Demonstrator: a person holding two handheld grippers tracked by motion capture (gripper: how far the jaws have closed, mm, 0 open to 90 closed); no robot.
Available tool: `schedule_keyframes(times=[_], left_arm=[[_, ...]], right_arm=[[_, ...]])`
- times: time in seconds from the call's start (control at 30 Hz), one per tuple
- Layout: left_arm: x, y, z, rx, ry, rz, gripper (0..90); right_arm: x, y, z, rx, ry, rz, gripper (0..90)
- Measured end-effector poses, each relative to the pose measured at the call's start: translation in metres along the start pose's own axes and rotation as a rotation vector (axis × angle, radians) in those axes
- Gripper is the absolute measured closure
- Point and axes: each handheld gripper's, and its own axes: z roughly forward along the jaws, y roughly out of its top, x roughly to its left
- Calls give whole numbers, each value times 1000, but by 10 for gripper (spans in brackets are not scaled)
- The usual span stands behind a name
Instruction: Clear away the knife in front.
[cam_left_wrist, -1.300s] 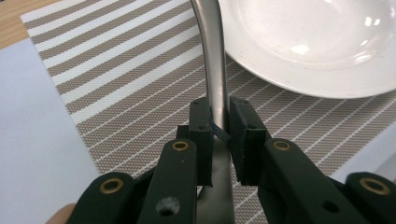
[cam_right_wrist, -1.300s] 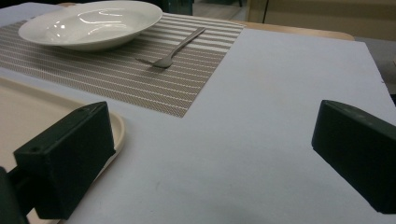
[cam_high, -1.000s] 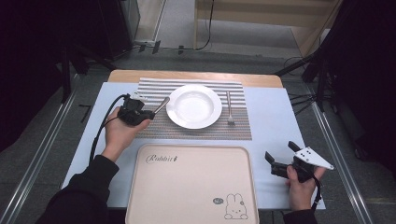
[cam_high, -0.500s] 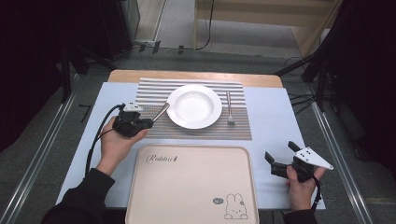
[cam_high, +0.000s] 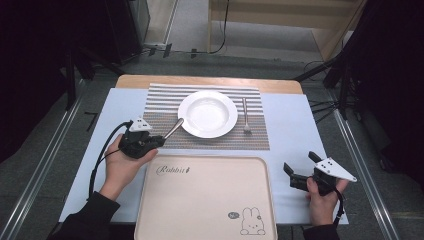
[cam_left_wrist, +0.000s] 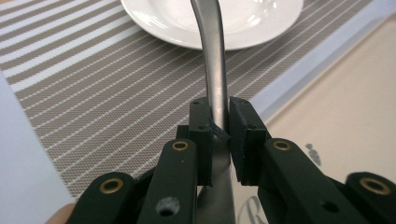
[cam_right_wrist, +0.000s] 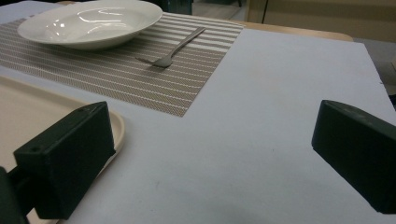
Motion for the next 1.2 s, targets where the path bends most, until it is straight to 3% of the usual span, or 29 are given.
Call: schedule_keyframes(times=[0.33, 0.6, 1.2], left_arm=[[-23, -16, 2, 11, -28, 36, 800], [-38, -29, 4, 6, -58, 39, 800], [-60, -47, 6, 12, -91, 44, 799]], right_arm=[[0, 0, 0, 1, 0, -1, 0], [1, 0, 0, 5, -1, 0, 0], [1, 0, -1, -8, 9, -6, 0]])
